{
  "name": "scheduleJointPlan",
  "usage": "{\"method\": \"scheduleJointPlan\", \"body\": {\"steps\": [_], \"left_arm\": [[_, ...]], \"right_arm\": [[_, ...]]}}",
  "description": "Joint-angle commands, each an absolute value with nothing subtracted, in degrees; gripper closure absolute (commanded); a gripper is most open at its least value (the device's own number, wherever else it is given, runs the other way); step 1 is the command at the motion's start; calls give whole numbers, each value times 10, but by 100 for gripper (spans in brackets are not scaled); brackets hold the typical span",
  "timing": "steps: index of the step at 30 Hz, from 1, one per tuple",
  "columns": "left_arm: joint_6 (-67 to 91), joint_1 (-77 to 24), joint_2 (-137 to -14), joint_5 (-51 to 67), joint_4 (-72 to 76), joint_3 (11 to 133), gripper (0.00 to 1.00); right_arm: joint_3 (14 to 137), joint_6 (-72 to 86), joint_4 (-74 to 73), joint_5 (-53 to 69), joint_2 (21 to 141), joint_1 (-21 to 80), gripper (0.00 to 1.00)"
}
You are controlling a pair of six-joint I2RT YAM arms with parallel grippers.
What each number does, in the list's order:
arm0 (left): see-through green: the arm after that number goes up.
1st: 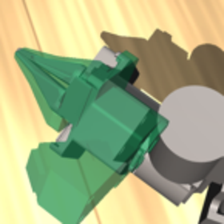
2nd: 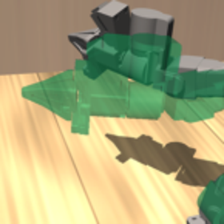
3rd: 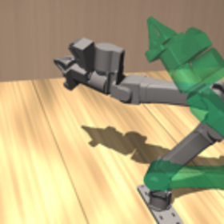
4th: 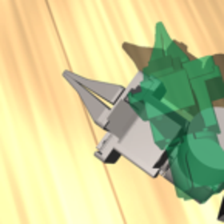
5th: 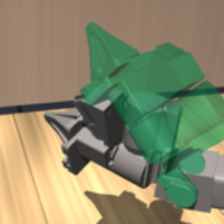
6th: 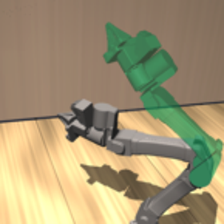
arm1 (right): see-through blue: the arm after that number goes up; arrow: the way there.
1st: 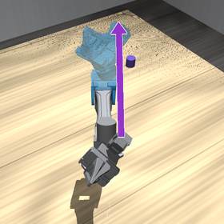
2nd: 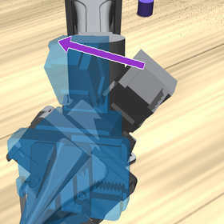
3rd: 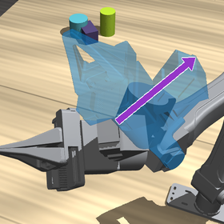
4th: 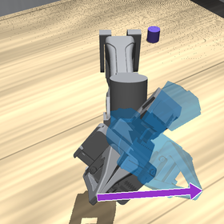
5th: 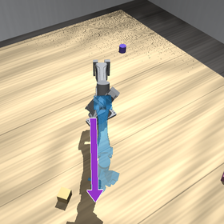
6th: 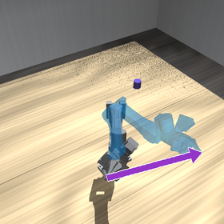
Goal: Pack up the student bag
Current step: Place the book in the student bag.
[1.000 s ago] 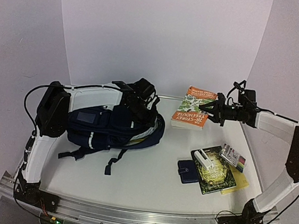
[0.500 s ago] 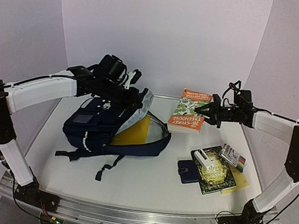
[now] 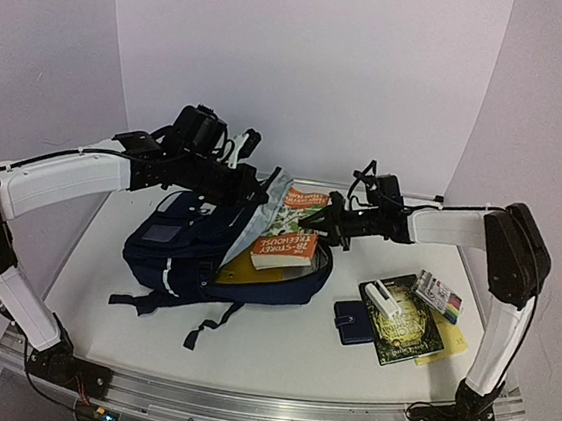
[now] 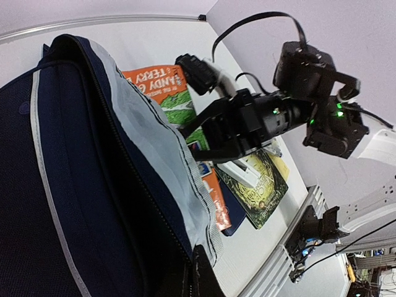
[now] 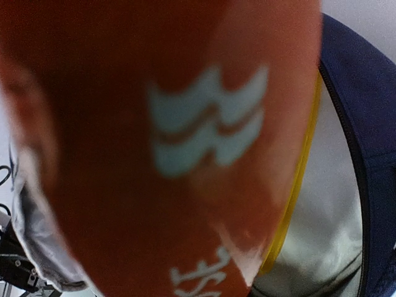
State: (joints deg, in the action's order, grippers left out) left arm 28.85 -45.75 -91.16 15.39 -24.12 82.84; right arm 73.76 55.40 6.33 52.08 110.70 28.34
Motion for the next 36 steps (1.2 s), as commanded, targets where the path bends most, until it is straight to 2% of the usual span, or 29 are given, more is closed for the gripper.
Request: {"method": "scheduleJointPlan", "body": {"steps": [1,7,11,12,14,16,18,22,28,32,36], "left_arm": [[295,-458,-867,161,-166,840,100],[294,-458,-865,159,-170,840,100],[294,-458,-857,154,-174,835,100],[293,-458,-856,152,-176,835,100],[293,-458,-856,150,-180,834,100],[293,-458,-855,149,-181,832,100],[292,-458,-853,146,-182,830,100],[292,-458,-849,144,-182,825,100],[292,-458,-850,141,-186,819,100],[291,-458,-847,142,-186,818,100],[290,-458,-846,143,-188,818,100]], "right_arm": [[762,656,239,525,1156,316,100],[797,637,220,491,1218,345,100],[821,562,105,433,1226,345,97],[827,549,90,427,1226,346,90],[840,521,41,408,1220,347,63],[857,487,-16,379,1207,350,42],[872,458,-73,349,1194,351,30],[892,396,-147,297,1161,352,18],[903,335,-191,258,1123,351,18],[926,280,-211,228,1126,351,30],[963,200,-260,181,1153,351,48]]}}
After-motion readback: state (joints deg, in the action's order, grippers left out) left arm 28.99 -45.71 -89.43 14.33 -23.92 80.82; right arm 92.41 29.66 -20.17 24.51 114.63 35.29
